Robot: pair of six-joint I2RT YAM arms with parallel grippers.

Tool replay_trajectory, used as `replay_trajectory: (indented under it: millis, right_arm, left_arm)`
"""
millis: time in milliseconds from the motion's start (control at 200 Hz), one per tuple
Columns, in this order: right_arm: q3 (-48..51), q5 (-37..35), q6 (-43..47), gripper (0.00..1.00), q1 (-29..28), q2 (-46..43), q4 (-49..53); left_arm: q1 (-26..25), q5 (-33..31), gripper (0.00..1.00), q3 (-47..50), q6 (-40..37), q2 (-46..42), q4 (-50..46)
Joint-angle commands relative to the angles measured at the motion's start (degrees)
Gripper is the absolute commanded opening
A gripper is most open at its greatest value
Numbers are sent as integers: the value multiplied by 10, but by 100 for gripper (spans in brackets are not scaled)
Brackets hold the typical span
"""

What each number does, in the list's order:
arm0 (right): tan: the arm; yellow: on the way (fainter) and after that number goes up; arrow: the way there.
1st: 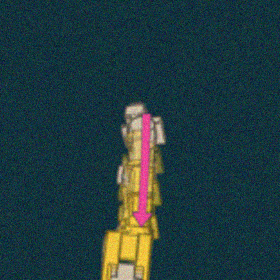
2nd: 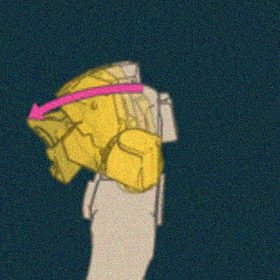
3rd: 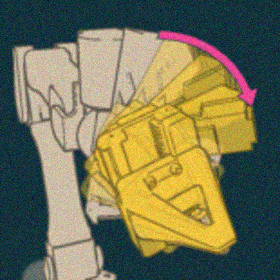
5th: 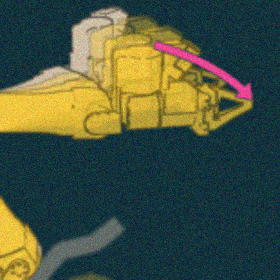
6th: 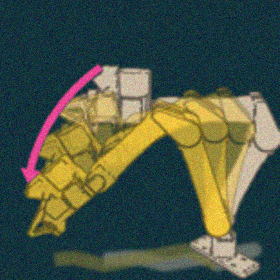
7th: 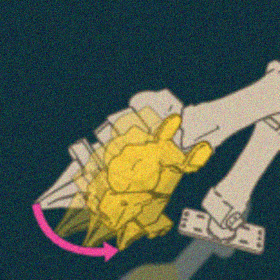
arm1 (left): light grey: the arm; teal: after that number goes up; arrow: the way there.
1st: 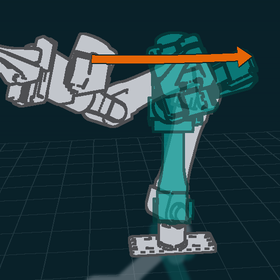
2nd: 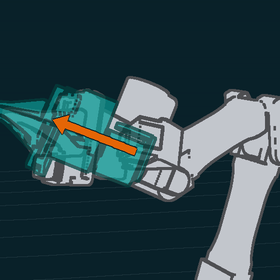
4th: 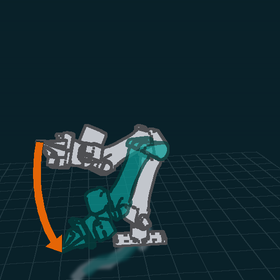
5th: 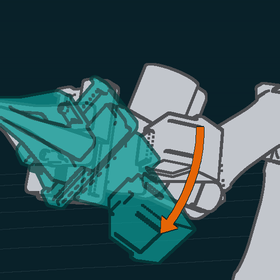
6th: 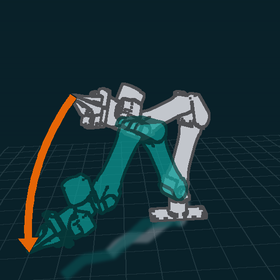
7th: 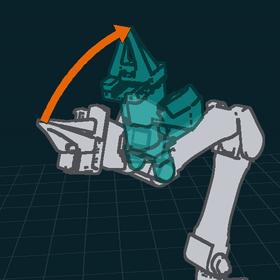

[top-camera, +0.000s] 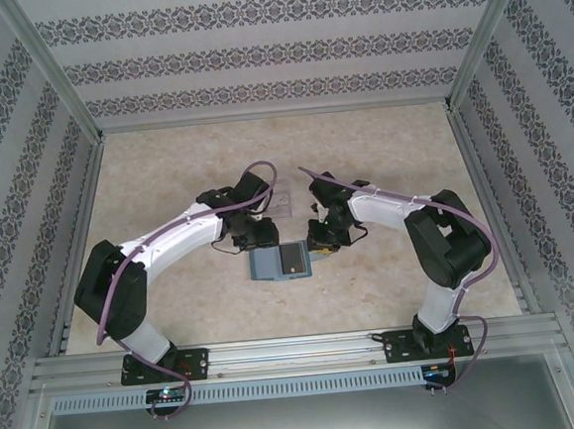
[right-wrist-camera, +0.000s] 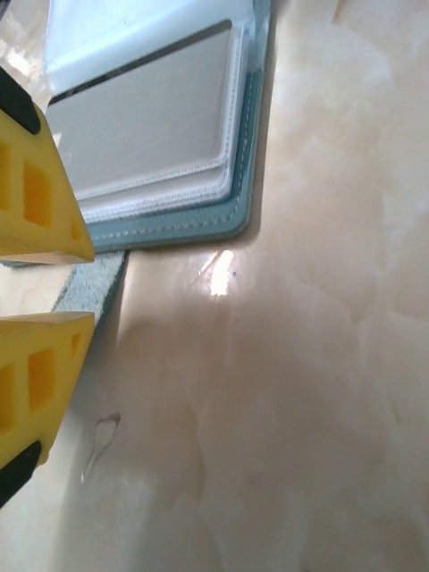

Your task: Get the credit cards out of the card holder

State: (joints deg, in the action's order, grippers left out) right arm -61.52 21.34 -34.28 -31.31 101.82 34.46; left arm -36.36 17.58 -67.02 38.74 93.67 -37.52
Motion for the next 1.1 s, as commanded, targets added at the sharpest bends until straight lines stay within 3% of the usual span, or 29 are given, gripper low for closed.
replay_trajectory:
  millis: [0, 150, 575, 1094]
  right_arm:
    - [0, 21, -20, 23, -8, -14, -19]
    - [1, 41, -30, 23, -15, -5, -39]
    - [-2, 49, -36, 23, -21, 23, -54]
    - [-7, 23, -27, 23, -24, 56, -39]
  left_arm:
    - [11, 81, 28, 37, 47, 8, 123]
    - [18, 121, 24, 70, 73, 26, 179]
    - [20, 152, 19, 96, 83, 69, 204]
    - [21, 97, 19, 89, 45, 79, 140]
